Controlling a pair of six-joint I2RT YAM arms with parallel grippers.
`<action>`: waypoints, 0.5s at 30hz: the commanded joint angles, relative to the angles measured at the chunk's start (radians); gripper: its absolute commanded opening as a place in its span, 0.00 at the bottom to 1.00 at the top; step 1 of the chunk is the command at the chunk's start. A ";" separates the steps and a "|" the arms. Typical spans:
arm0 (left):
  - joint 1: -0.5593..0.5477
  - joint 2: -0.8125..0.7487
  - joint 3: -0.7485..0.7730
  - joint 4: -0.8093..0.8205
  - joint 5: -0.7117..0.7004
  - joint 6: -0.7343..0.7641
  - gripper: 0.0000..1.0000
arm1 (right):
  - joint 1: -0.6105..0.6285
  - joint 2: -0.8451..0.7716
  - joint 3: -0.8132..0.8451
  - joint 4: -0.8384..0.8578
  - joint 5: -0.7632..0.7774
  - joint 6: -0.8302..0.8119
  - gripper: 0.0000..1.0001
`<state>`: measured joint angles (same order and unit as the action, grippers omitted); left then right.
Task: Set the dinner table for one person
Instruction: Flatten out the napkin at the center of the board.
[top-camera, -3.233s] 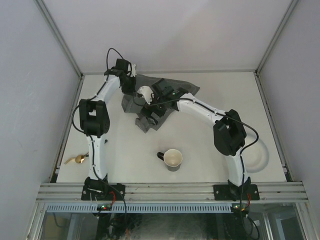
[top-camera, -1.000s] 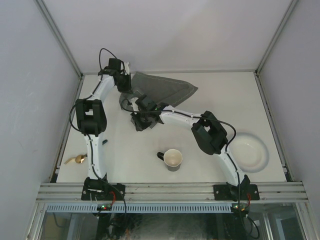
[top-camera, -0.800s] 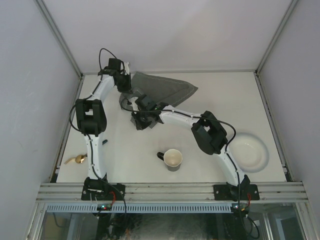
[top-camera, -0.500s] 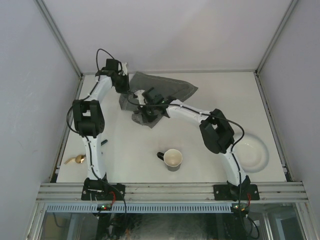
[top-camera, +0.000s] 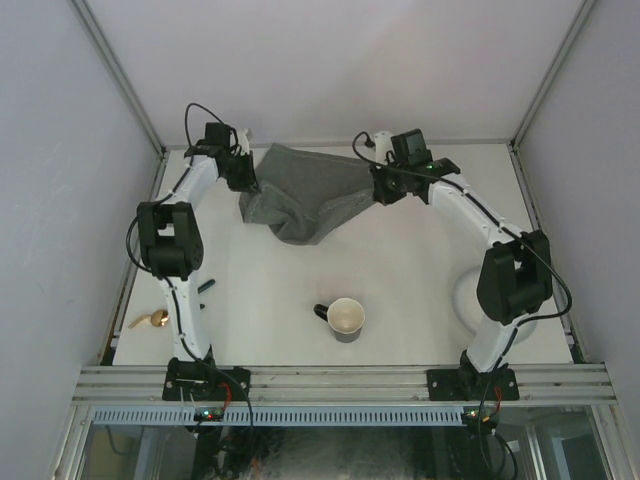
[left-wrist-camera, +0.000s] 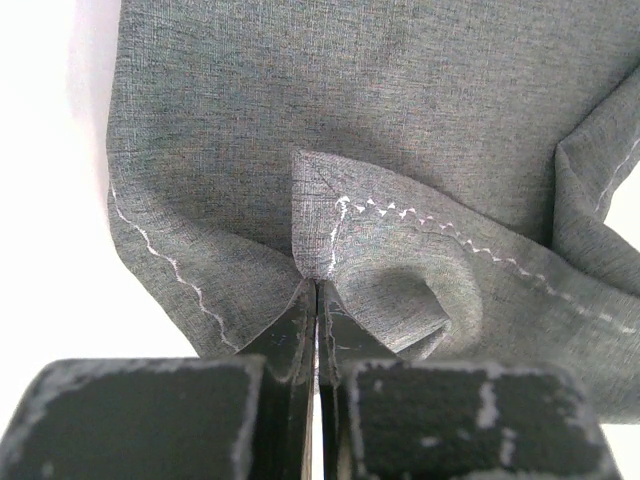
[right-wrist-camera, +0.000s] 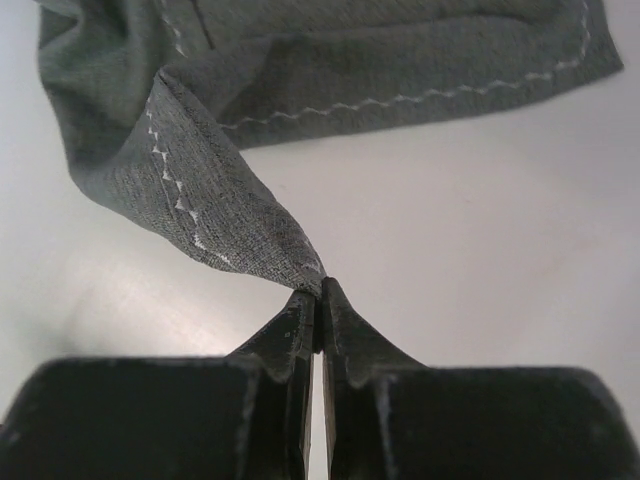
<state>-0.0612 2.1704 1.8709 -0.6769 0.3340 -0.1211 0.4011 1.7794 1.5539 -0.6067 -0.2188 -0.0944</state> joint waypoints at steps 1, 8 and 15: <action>0.001 -0.092 -0.021 0.030 0.044 -0.002 0.00 | -0.047 -0.056 -0.020 -0.029 -0.029 -0.063 0.00; 0.013 -0.130 -0.090 0.087 0.057 -0.005 0.00 | -0.150 -0.079 -0.053 -0.048 -0.011 -0.141 0.00; 0.045 -0.194 -0.271 0.118 0.096 -0.019 0.00 | -0.316 -0.131 -0.119 -0.064 -0.097 -0.156 0.00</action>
<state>-0.0437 2.0708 1.6989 -0.5972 0.3832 -0.1242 0.1585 1.7302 1.4612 -0.6693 -0.2699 -0.2199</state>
